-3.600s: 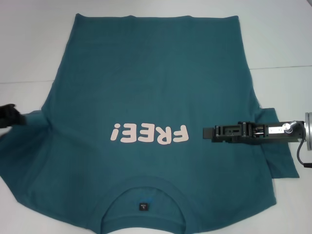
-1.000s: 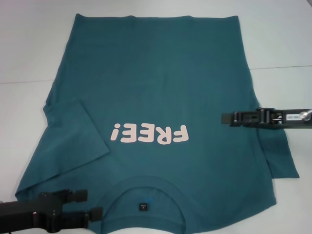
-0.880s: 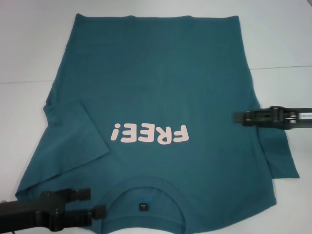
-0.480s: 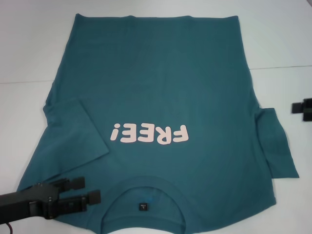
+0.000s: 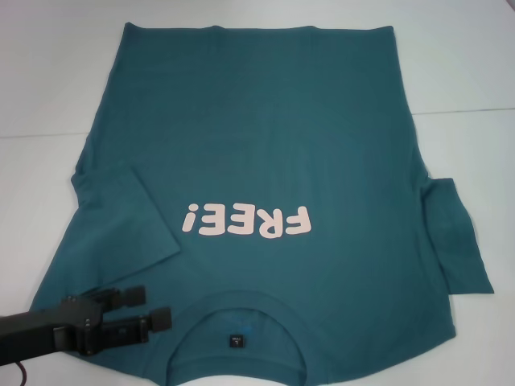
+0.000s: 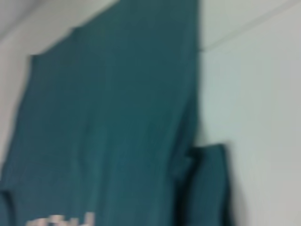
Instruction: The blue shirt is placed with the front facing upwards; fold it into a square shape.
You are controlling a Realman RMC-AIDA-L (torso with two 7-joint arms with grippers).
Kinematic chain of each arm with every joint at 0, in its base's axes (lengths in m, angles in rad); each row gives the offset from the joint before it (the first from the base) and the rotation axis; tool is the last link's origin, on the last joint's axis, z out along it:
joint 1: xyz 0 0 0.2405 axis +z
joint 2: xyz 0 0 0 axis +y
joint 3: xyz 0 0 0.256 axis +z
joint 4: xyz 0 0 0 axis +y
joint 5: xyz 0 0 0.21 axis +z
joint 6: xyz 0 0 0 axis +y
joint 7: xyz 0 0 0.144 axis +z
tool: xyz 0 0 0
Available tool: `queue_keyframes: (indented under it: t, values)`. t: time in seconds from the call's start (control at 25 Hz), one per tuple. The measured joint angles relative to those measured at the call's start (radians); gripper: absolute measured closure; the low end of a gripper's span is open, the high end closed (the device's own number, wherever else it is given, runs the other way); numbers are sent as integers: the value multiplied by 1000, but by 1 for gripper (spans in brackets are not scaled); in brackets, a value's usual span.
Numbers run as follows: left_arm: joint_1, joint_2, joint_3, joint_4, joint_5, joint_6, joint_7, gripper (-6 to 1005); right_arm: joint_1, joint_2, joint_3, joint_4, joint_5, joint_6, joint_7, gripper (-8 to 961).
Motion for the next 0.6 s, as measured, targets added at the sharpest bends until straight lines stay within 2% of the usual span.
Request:
queue_keyframes:
  t: [0.32,0.6]
  values:
    - [2,-2,0,0,-14,-6,0,50,45,7,-5,24,-105,48,42,358]
    - [4,-5,0,0,-14,-9,0,50,91,2,-9,196,-112,177,44,358]
